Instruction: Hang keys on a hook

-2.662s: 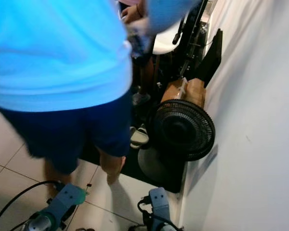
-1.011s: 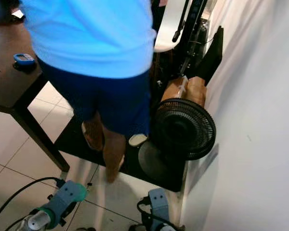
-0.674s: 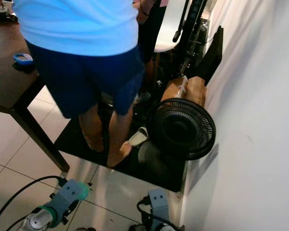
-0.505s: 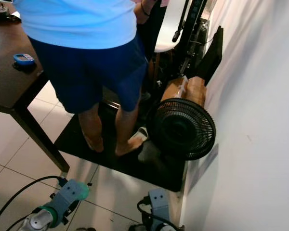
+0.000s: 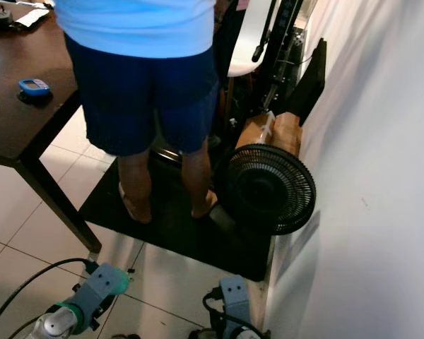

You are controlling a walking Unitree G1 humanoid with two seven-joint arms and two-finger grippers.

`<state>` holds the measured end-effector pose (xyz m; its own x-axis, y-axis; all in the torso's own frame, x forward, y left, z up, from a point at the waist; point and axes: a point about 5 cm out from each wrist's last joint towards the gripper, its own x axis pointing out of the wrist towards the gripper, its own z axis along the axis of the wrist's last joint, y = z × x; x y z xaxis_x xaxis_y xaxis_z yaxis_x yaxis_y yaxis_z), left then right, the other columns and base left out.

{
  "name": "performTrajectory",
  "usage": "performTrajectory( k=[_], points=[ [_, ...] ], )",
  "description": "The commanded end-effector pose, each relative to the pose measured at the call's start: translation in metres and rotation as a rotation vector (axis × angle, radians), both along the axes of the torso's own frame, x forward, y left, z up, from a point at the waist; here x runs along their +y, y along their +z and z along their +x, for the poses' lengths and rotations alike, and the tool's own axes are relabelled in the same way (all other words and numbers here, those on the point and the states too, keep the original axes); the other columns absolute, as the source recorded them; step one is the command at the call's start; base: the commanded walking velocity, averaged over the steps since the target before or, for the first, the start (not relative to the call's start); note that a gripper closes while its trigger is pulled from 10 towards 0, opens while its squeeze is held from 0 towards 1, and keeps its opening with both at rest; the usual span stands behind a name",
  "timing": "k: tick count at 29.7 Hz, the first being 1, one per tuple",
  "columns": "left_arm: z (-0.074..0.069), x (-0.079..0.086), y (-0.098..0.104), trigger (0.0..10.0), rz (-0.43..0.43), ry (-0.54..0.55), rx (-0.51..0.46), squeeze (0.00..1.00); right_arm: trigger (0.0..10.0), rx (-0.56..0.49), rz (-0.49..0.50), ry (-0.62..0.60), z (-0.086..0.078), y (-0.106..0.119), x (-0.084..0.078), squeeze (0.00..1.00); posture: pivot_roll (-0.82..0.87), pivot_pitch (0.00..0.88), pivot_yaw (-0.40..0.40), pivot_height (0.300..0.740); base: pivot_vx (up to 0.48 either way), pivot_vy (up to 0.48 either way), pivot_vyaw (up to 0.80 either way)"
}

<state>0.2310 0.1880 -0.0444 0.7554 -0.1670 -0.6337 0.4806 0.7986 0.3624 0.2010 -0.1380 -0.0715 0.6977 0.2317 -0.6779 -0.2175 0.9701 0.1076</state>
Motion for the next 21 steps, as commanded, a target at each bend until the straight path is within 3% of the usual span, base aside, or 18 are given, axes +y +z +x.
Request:
performTrajectory(
  k=[1, 21],
  points=[
    [-0.0073, 0.0007, -0.006, 10.0, 0.008, 0.004, 0.038, 0.0, 10.0, 0.024, -0.007, -0.004, -0.0059, -0.0036, -0.002, 0.0, -0.03, 0.1, 0.02, 0.74, 0.0, 0.0, 0.0],
    [-0.0132, 0.0011, -0.0115, 10.0, 0.018, 0.019, 0.062, 0.0, 10.0, 0.02, -0.018, 0.012, -0.0044, -0.0028, -0.0037, 0.0, -0.03, 0.091, 0.013, 0.74, 0.0, 0.0, 0.0]
  ],
)
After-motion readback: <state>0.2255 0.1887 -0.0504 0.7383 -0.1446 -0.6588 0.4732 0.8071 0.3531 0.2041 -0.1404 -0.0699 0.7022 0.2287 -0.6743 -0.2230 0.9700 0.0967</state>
